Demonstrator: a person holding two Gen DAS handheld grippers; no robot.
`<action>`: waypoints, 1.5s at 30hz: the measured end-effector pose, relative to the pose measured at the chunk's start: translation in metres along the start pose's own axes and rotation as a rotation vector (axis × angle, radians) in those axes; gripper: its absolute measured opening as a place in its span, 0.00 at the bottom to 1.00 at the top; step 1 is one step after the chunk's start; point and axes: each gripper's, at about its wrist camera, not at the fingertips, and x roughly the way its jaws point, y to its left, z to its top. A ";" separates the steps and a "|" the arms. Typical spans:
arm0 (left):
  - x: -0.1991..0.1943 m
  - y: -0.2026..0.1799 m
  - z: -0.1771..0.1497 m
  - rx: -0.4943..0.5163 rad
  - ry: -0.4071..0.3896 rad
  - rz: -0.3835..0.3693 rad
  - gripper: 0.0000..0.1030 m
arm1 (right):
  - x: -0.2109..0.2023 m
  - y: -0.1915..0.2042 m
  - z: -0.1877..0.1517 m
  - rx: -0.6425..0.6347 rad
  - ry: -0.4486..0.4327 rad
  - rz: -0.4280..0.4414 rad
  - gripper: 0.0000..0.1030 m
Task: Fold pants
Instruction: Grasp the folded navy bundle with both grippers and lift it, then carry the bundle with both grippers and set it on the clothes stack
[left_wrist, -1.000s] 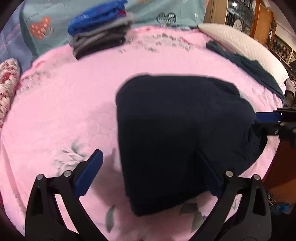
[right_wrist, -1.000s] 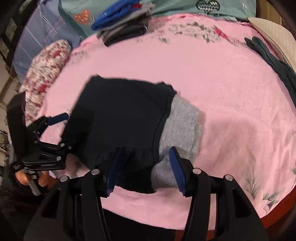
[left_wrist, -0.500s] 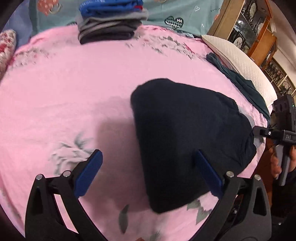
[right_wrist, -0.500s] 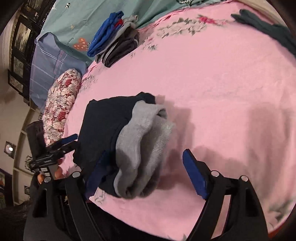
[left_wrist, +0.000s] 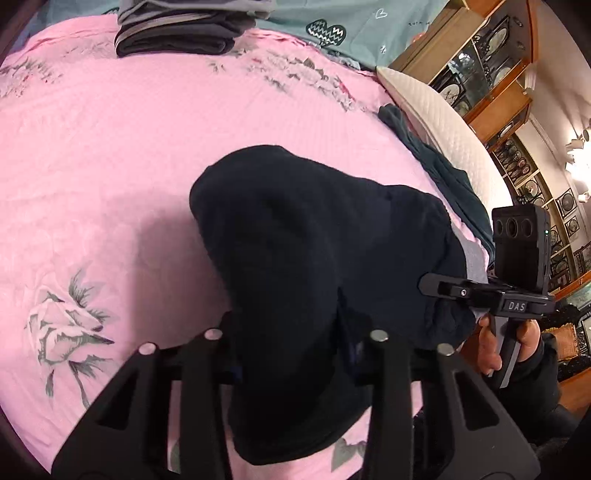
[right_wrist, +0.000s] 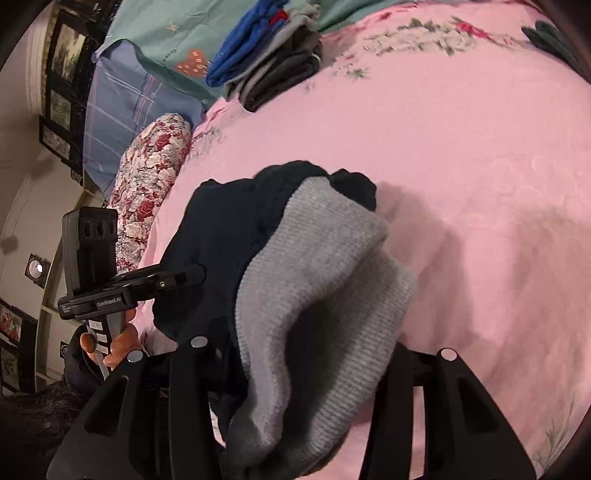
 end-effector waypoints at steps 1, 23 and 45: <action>-0.003 -0.003 0.001 0.004 -0.007 0.003 0.32 | -0.004 0.005 0.001 -0.016 -0.008 0.005 0.44; -0.178 0.059 0.290 -0.072 -0.420 0.142 0.33 | -0.005 0.182 0.344 -0.364 -0.245 -0.003 0.44; -0.089 0.170 0.381 -0.124 -0.432 0.358 0.91 | 0.082 0.085 0.465 -0.245 -0.419 -0.316 0.79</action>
